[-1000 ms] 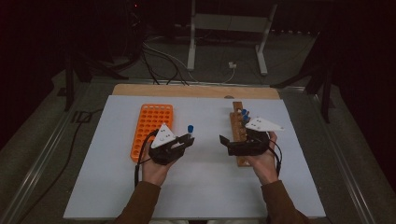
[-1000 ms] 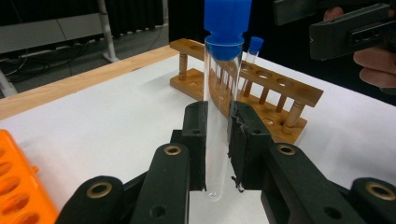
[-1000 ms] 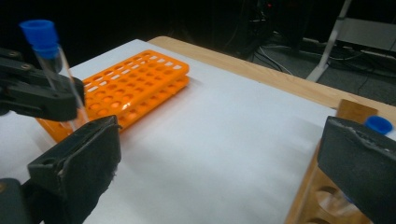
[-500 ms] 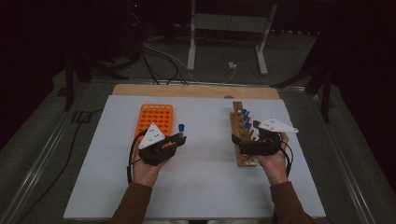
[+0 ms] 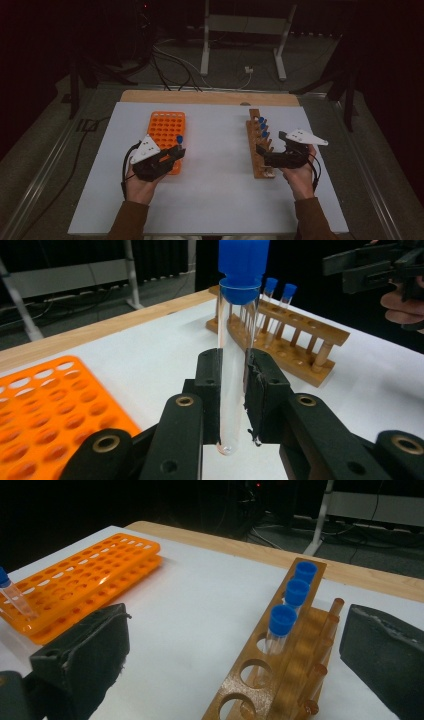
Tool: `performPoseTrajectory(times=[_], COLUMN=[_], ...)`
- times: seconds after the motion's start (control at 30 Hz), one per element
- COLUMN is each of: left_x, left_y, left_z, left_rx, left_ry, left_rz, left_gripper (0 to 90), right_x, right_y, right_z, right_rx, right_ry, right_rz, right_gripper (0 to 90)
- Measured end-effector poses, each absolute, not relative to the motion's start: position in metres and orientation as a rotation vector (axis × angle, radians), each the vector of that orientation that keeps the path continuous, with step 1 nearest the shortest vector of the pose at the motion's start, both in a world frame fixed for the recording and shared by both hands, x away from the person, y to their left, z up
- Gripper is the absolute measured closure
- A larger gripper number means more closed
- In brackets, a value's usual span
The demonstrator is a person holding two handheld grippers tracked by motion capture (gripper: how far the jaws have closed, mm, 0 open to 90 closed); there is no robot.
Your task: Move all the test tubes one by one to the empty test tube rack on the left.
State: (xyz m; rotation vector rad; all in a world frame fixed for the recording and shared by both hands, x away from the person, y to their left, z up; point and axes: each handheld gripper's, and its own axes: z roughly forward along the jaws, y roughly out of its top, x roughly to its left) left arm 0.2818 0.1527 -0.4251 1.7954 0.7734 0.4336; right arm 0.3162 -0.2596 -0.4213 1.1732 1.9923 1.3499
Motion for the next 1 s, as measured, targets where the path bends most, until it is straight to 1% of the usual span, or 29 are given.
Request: performPoseTrajectory(times=[0.3, 0.53, 1.0], left_x=[0.274, 0.275, 0.288], left_y=[0.175, 0.186, 0.183], left_z=[-0.429, -0.438, -0.461], left_rx=[1.770, 1.763, 1.791], left_ry=[0.802, 0.852, 0.910], left_rz=[0.464, 0.488, 0.530], left_gripper=[78.1, 78.1, 78.1], right_x=[0.315, 0.315, 0.315], right_y=[-0.261, -0.262, -0.260], right_z=[-0.421, -0.421, -0.423], right_rx=[1.178, 1.177, 1.175], right_ry=[1.980, 1.974, 1.981], right_rz=[1.360, 1.365, 1.368], right_gripper=[0.0, 0.0, 0.0])
